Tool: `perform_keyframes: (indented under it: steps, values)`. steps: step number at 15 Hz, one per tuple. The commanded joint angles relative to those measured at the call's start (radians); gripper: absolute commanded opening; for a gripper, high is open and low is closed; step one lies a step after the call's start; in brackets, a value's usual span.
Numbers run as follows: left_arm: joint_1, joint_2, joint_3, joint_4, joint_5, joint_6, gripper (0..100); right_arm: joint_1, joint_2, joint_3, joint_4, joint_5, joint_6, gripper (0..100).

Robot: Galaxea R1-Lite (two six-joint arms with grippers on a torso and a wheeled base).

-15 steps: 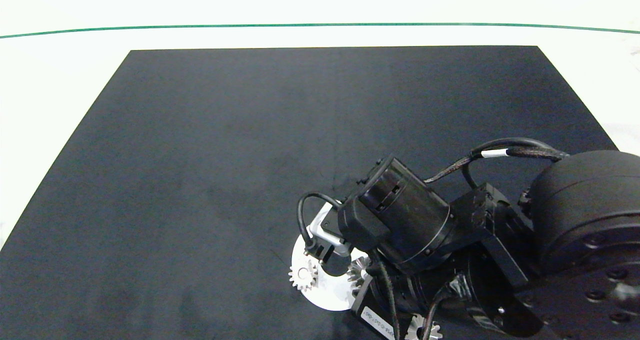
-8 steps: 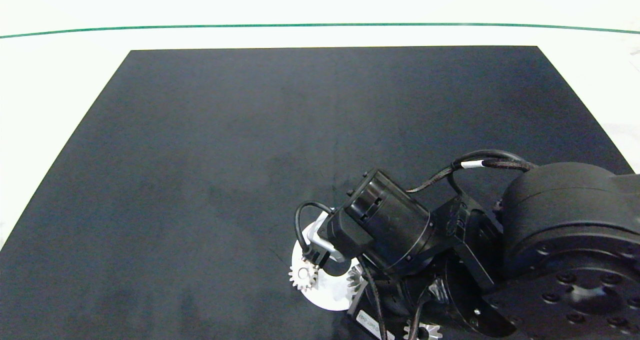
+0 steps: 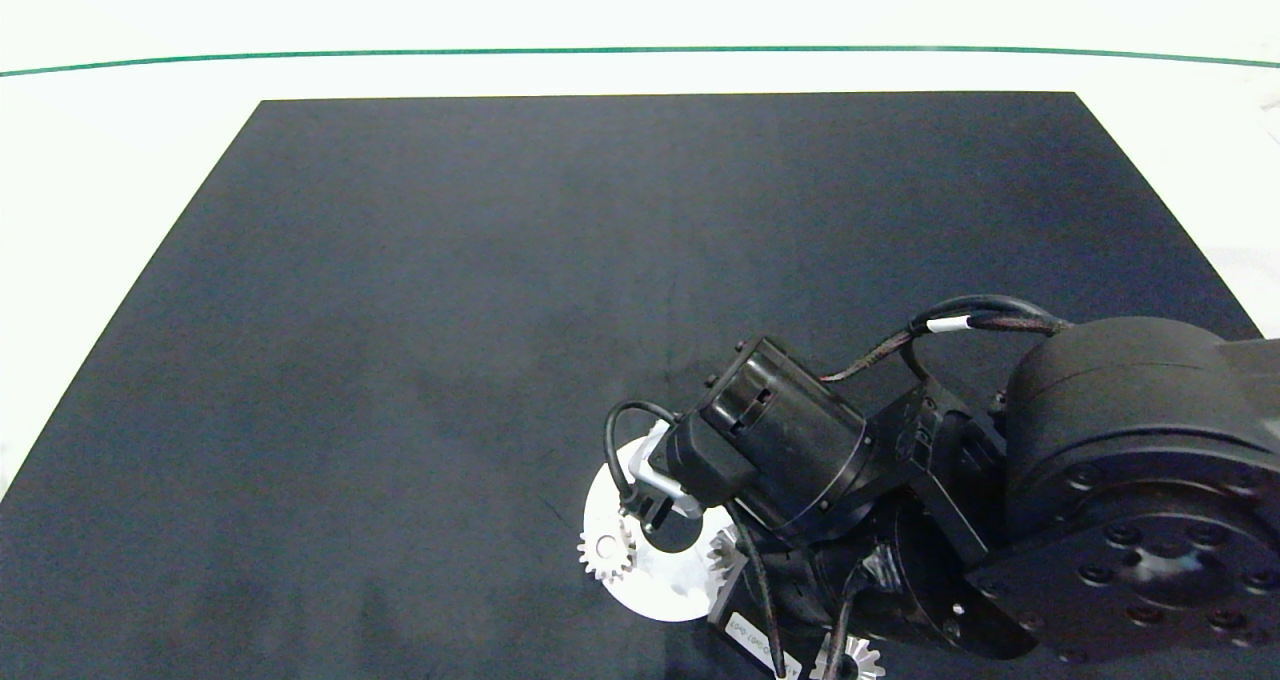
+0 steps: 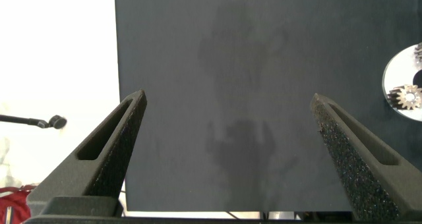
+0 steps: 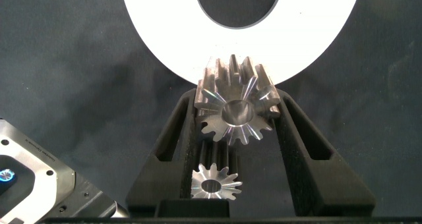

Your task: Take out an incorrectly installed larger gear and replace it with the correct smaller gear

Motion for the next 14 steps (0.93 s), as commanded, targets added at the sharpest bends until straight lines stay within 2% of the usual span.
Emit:
perform_keyframes:
  steps: [1, 4, 14]
  values:
    - [0.001, 0.000, -0.001, 0.006, 0.001, 0.000, 100, -0.001, 0.002, 0.000, 0.004, -0.003, -0.002, 25]
    - [0.000, -0.001, -0.001, 0.006, 0.001, 0.002, 100, -0.010, 0.004, 0.000, 0.004, -0.017, -0.002, 25]
    - [0.000, -0.001, -0.001, 0.006, 0.001, 0.000, 100, -0.009, 0.005, -0.002, 0.004, -0.017, 0.001, 25]
